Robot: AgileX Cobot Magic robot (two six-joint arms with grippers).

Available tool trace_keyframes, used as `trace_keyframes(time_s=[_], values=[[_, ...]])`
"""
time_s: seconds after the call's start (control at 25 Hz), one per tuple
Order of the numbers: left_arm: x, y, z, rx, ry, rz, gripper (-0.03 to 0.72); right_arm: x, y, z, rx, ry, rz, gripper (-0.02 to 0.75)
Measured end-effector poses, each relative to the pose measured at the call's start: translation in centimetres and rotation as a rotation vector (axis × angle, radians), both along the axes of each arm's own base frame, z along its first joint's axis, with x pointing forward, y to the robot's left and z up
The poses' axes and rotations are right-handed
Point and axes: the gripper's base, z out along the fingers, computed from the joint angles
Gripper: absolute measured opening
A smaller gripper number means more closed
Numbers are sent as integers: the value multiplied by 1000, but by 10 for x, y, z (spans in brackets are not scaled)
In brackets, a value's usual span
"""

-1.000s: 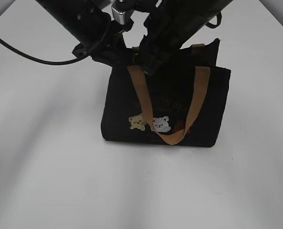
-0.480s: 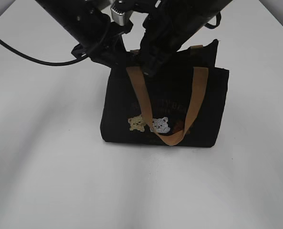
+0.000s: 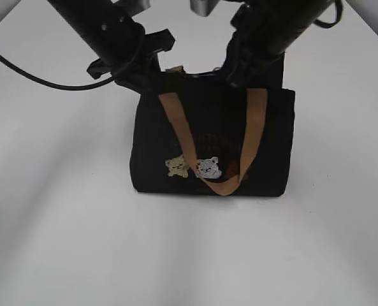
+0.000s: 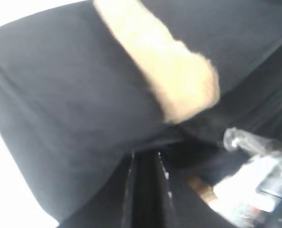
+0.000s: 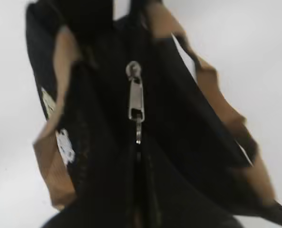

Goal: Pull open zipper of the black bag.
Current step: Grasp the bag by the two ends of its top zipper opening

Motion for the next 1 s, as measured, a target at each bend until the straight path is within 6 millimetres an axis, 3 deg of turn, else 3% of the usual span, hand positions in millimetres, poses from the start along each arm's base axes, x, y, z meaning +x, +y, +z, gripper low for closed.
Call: trace_keyframes(time_s=[0.2,0.68,1.0], values=[[1,7,-2,56,3,18,51,1,-31,12,-11,38,-82,-1],[11,33,-3,106,36,116,50,1,-95,8,-27,269,-294,-1],[11,35,-3,118,39,130,48,1,-101,8,31,327,-370,15]])
